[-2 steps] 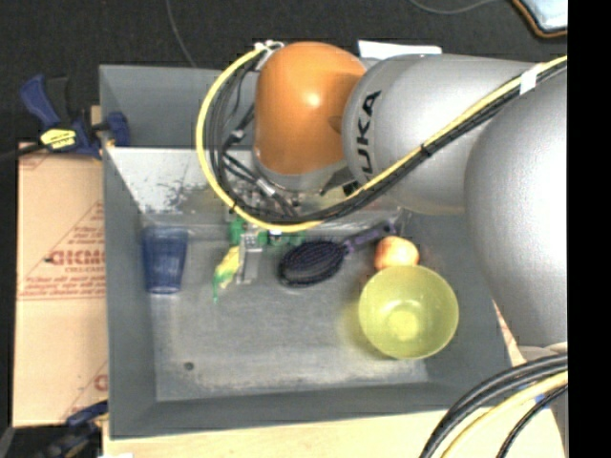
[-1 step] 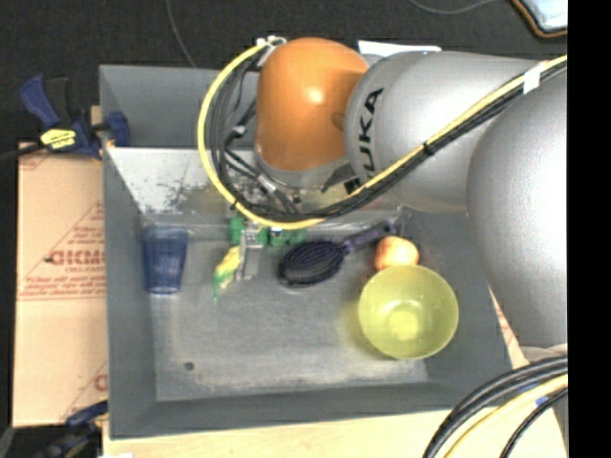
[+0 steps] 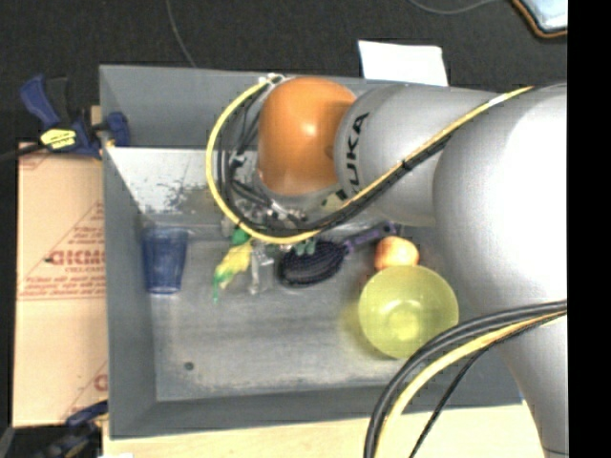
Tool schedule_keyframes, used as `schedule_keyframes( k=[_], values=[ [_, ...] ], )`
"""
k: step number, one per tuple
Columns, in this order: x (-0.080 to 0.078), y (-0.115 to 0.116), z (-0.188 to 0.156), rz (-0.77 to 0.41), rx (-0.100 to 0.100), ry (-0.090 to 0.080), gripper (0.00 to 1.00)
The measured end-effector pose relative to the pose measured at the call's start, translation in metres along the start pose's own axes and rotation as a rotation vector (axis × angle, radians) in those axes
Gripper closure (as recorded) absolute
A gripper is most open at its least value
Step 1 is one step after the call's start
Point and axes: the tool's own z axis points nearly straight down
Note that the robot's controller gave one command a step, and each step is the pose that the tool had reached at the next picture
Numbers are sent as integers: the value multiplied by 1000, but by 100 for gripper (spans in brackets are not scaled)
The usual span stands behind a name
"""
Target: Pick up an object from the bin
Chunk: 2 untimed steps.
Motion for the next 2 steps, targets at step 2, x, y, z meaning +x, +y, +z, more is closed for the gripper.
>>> schedule_keyframes(
  k=[2],
  values=[
    [-10, -20, 35, -48, -2, -5, 0]
  ],
)
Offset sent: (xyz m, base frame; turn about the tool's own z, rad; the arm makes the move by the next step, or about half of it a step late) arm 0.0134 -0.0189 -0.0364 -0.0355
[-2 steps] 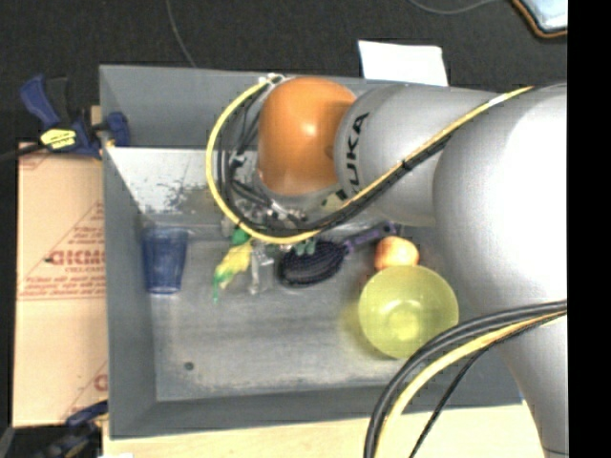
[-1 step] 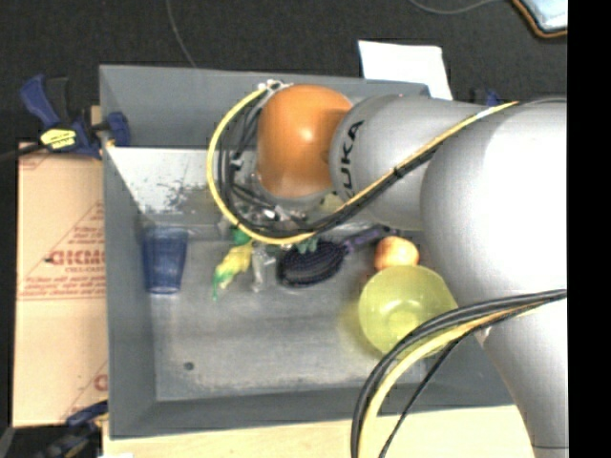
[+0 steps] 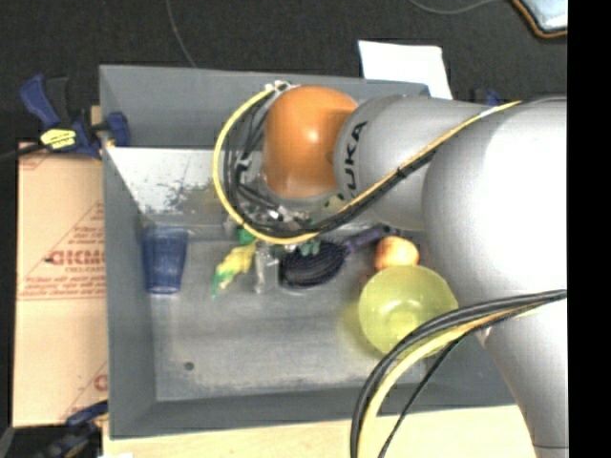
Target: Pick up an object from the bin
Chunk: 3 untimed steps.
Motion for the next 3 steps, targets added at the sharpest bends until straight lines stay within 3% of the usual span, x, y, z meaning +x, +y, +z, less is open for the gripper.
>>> schedule_keyframes(
  k=[1, 2, 3],
  values=[
    [-5, 5, -2, -53, 0, -7, 0],
    [-1, -1, -1, -3, -2, -3, 100],
    [-1, -1, -1, 0, -2, -3, 100]
  ],
)
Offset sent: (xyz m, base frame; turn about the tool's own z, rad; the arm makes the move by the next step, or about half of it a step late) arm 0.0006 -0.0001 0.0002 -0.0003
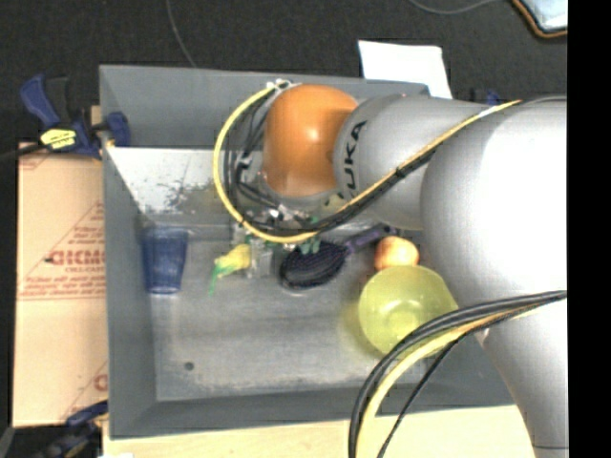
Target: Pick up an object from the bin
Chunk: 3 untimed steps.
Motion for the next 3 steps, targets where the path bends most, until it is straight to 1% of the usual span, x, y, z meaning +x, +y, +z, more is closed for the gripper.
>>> schedule_keyframes(
  k=[1, 2, 3],
  values=[
    [1, 0, -23, 0, 0, 1, 100],
    [0, -1, -34, 2, -1, -3, 100],
    [0, -1, -53, 2, -1, -3, 100]
  ],
)
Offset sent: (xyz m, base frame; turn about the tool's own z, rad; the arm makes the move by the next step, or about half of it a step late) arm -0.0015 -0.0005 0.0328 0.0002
